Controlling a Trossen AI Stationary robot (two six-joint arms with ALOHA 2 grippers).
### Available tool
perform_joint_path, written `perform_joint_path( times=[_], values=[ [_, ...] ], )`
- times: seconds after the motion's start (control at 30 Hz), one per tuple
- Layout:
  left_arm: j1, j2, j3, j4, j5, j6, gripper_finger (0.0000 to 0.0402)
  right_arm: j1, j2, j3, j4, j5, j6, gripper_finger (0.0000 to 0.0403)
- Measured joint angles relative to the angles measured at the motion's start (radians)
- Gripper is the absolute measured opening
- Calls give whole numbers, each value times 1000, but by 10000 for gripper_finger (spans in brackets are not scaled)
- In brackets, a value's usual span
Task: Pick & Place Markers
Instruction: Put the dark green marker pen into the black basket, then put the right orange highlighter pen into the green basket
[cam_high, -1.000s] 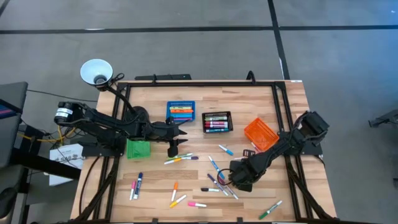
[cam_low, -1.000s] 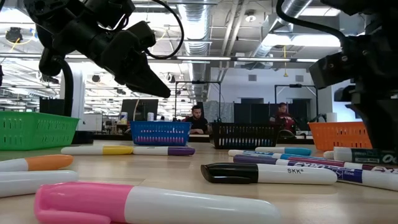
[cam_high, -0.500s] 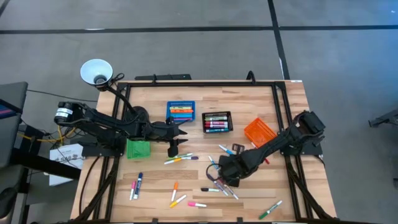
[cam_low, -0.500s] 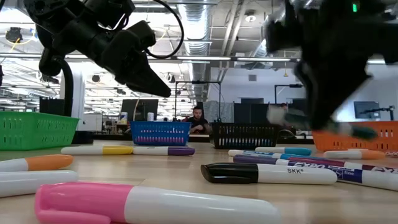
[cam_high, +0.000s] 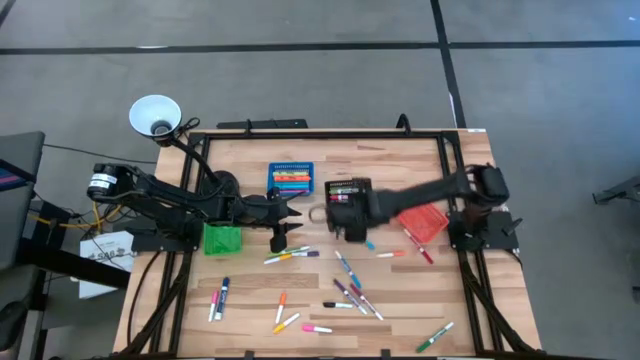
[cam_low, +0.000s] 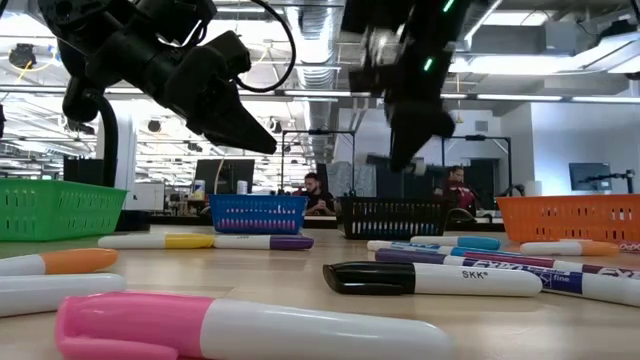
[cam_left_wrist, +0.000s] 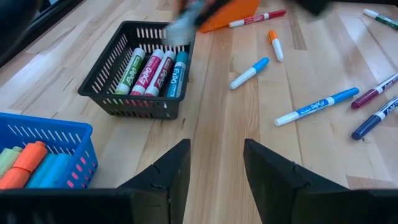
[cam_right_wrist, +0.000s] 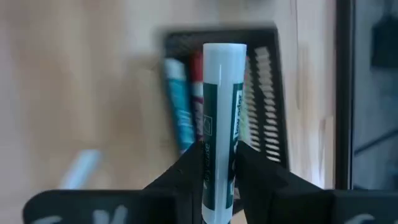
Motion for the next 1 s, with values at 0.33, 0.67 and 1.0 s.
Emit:
perform_joint_path(
  times=[0.33,0.67,1.0],
  values=[
    [0,0,0,2,0,0,144,-193,95,0,48,-145,-67,87],
    [0,0,0,2,0,0,144,-193,105,5,75,-144,-152,144],
    [0,0,0,2,0,0,144,-102,103,242,-337,-323,120,182]
  ],
)
